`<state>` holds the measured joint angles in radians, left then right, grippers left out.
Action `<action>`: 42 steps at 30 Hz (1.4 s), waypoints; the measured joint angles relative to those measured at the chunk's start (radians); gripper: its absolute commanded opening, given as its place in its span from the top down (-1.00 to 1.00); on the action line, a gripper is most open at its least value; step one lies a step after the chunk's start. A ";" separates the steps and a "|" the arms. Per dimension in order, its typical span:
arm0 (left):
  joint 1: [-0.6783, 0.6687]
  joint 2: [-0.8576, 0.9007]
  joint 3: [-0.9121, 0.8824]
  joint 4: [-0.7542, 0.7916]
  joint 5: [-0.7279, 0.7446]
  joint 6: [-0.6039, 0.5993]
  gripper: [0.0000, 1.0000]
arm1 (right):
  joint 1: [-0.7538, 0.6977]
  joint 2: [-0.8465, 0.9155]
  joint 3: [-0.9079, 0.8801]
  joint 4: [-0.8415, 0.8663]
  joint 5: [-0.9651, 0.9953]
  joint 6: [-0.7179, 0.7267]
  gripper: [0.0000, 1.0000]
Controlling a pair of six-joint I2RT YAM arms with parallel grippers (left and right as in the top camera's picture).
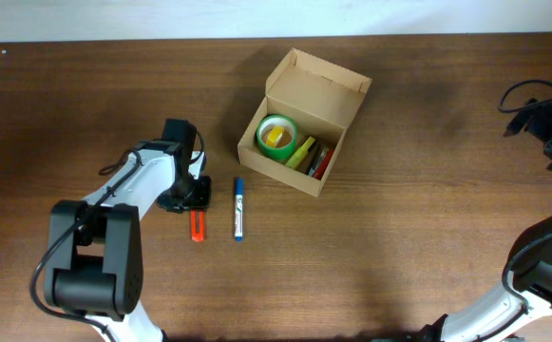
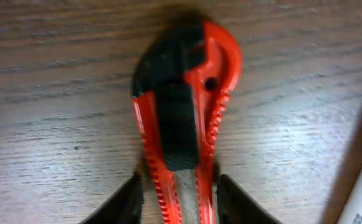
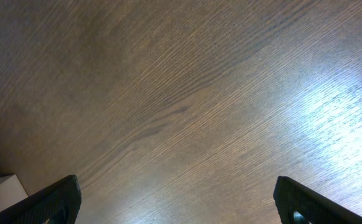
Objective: Pack container
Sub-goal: 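Lower the left gripper and grasp the red box cutter, then lift the box cutter and carry it over the box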
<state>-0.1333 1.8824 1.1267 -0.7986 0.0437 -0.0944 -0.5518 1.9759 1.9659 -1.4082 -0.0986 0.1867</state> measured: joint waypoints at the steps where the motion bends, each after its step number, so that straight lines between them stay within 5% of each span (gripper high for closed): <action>1: 0.002 0.002 0.003 0.002 -0.003 -0.005 0.81 | 0.000 0.000 0.000 0.000 0.000 0.000 -0.99; 2: 0.002 0.003 0.005 0.006 -0.001 -0.007 0.96 | 0.000 0.000 0.000 0.000 0.000 0.000 -0.99; 12: 0.001 0.043 0.079 0.026 0.021 0.014 0.97 | 0.000 0.000 0.000 0.000 0.000 0.000 -0.99; 23: -0.002 0.096 0.480 -0.212 0.014 0.145 0.96 | 0.000 0.000 0.000 0.000 0.000 0.000 -0.99; 31: -0.005 0.096 0.795 -0.426 0.005 0.339 0.97 | 0.000 0.000 0.000 0.000 0.000 0.001 -0.99; 42: -0.130 0.106 1.060 -0.469 0.002 0.589 0.98 | 0.000 0.000 0.000 0.000 0.000 0.000 -0.99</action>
<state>-0.2634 1.9884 2.1868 -1.2678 0.0456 0.4946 -0.5518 1.9759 1.9659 -1.4078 -0.0986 0.1871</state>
